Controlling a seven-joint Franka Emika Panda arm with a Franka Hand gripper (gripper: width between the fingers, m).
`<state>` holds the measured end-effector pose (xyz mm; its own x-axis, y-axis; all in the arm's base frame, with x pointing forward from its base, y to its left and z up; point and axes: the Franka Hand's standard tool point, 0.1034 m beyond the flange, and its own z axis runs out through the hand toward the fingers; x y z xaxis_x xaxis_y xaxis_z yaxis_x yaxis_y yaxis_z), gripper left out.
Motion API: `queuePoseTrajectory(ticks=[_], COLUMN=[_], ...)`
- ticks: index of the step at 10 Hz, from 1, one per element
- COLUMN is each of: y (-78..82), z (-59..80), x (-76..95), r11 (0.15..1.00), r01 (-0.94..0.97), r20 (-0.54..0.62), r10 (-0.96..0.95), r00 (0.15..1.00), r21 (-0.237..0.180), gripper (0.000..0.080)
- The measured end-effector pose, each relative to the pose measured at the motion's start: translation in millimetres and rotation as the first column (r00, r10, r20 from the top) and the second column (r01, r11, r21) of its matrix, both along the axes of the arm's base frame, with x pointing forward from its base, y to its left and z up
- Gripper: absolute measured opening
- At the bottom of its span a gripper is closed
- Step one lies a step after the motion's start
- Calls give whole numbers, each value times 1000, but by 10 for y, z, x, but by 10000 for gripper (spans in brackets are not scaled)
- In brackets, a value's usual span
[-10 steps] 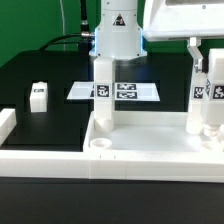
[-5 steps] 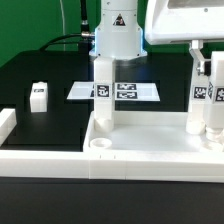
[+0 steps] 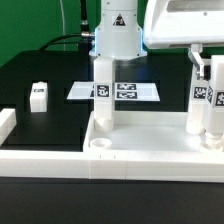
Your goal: Assemble desk
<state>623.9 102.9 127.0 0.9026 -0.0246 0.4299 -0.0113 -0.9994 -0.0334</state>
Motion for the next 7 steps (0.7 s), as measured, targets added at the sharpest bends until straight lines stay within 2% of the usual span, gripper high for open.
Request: queuePoseTrajectory(ticks=[7], y=[0], z=[-40], x=[5], r11=[1000], r01=[-1], r20=[-1], r10=[1], r00=[1000], r21=[-3], gripper=[288])
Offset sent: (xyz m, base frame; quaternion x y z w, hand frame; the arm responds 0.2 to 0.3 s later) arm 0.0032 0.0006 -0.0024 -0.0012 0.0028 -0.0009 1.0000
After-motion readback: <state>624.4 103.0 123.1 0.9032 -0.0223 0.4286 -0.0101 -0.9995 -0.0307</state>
